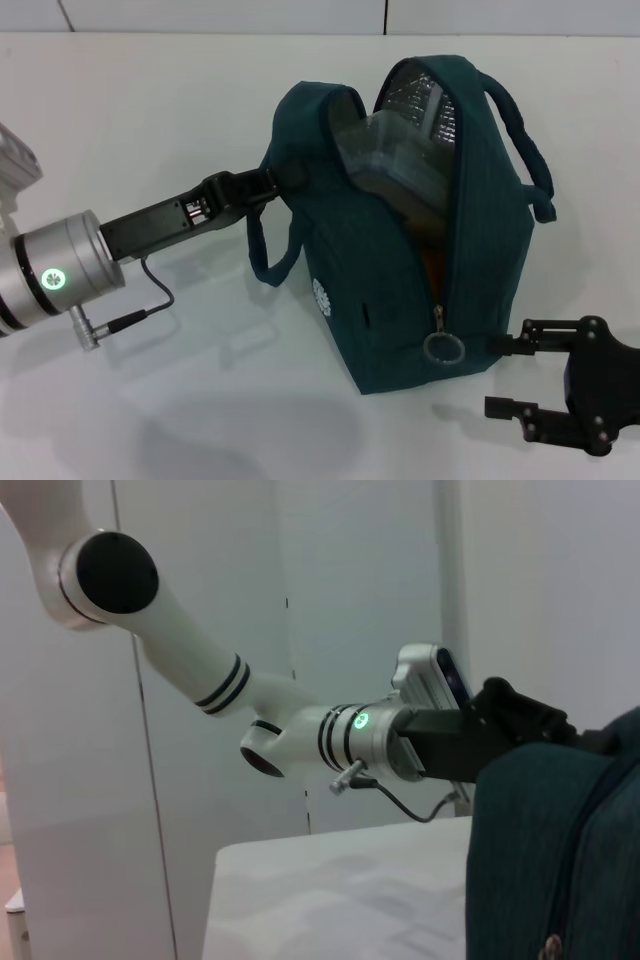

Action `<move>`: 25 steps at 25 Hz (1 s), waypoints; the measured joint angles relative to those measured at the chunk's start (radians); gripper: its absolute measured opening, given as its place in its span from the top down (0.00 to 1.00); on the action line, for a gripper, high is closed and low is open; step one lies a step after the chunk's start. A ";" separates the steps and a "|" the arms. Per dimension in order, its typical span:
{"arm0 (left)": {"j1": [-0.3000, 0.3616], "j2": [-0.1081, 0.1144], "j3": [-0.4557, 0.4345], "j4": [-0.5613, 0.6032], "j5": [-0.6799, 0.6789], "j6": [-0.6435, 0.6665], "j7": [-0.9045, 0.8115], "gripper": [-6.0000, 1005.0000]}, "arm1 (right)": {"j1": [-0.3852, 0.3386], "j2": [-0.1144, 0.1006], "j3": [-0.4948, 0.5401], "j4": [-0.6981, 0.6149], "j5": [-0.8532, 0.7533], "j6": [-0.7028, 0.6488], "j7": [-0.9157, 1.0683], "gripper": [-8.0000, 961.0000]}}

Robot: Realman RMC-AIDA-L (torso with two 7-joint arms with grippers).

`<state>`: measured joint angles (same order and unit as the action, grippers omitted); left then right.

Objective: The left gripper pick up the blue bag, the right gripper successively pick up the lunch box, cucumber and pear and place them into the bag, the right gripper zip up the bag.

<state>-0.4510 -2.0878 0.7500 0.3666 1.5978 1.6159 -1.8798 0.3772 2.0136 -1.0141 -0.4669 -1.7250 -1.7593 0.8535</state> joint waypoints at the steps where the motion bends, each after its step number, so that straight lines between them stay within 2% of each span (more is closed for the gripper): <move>1: 0.000 0.000 0.000 0.000 -0.002 0.000 0.000 0.94 | 0.001 0.000 0.000 0.000 0.001 0.004 -0.001 0.44; 21: -0.005 0.000 0.000 0.000 -0.007 -0.001 0.001 0.94 | 0.053 0.008 -0.019 0.066 0.044 0.064 -0.005 0.45; 25: -0.005 0.000 0.000 0.000 -0.007 -0.001 0.001 0.94 | 0.053 0.008 -0.073 0.068 0.100 0.088 -0.005 0.46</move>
<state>-0.4556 -2.0877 0.7500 0.3666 1.5906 1.6153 -1.8791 0.4304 2.0217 -1.0873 -0.3993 -1.6246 -1.6714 0.8483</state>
